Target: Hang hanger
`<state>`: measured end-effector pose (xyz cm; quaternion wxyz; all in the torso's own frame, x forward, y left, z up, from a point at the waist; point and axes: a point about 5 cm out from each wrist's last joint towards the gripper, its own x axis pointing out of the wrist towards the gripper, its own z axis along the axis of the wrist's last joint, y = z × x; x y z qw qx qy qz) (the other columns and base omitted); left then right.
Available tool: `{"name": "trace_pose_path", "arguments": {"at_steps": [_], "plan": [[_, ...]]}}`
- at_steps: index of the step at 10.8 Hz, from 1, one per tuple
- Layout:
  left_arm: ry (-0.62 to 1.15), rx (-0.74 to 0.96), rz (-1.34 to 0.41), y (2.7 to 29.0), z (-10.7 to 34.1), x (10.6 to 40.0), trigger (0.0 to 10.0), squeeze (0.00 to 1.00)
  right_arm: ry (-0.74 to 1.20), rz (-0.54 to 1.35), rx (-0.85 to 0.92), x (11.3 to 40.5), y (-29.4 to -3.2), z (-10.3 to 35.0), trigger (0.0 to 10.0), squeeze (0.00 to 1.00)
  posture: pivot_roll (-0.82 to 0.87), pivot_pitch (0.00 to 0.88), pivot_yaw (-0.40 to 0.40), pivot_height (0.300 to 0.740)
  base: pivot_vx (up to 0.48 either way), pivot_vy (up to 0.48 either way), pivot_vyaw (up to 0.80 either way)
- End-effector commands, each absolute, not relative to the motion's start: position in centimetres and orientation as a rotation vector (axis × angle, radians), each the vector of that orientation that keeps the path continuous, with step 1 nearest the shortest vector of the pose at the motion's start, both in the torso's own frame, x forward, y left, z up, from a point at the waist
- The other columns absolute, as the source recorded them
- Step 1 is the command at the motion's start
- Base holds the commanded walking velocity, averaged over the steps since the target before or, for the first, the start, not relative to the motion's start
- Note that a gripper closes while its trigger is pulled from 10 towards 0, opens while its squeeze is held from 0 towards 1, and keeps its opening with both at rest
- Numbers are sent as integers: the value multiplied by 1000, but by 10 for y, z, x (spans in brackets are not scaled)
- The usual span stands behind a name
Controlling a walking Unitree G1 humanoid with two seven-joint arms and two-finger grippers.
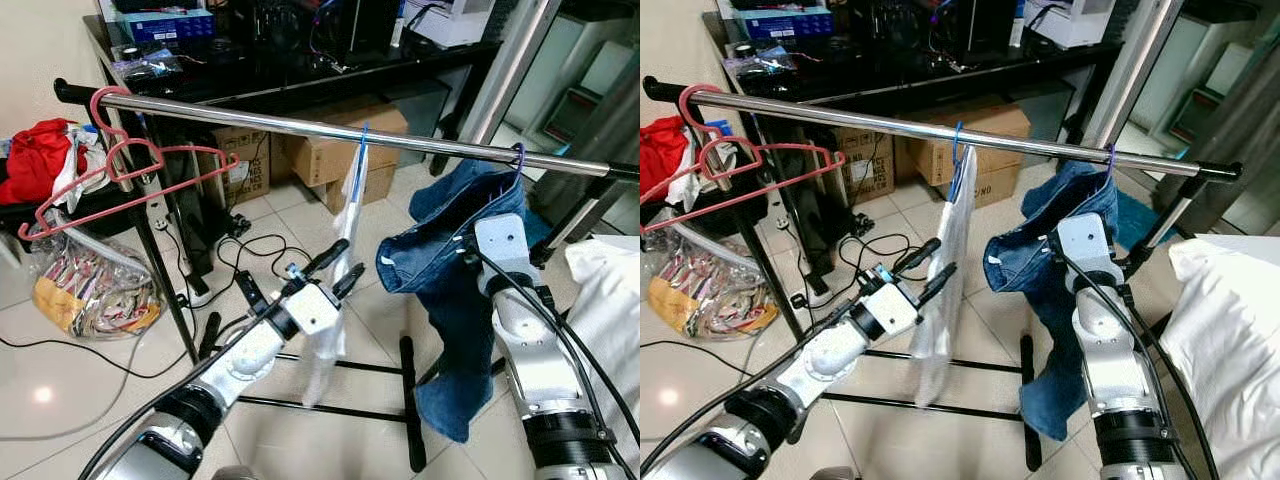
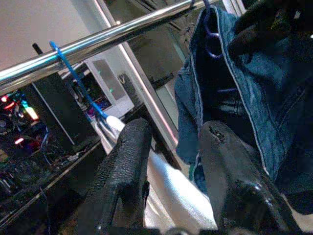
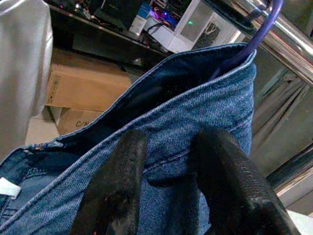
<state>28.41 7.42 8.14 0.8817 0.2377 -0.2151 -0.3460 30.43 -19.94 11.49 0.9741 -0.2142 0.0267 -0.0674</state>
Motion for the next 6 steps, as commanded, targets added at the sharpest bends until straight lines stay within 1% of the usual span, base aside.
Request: {"name": "trace_pose_path", "arguments": {"at_steps": [1,2,3,4,5,6], "plan": [[-436,491,-715,75,82,286,10000,0,53,-143,-434,306,-202,116,10000,0,172,0,-88,740,0,0,0],[-387,463,-687,80,76,285,10000,0,52,-148,-437,306,-203,117,10000,0,165,0,-86,740,0,0,0],[-325,416,-630,95,66,278,10000,0,52,-157,-442,304,-205,117,10000,0,166,0,-85,740,0,0,0],[-331,409,-618,100,66,277,10000,0,51,-158,-442,304,-205,117,10000,0,169,0,-85,740,0,0,0],[-355,392,-578,113,74,275,10000,0,51,-158,-440,305,-205,117,10000,0,176,0,-83,740,0,0,0],[-379,390,-551,118,80,275,10000,0,50,-158,-439,305,-204,117,10000,0,176,0,-83,740,0,0,0]]}}
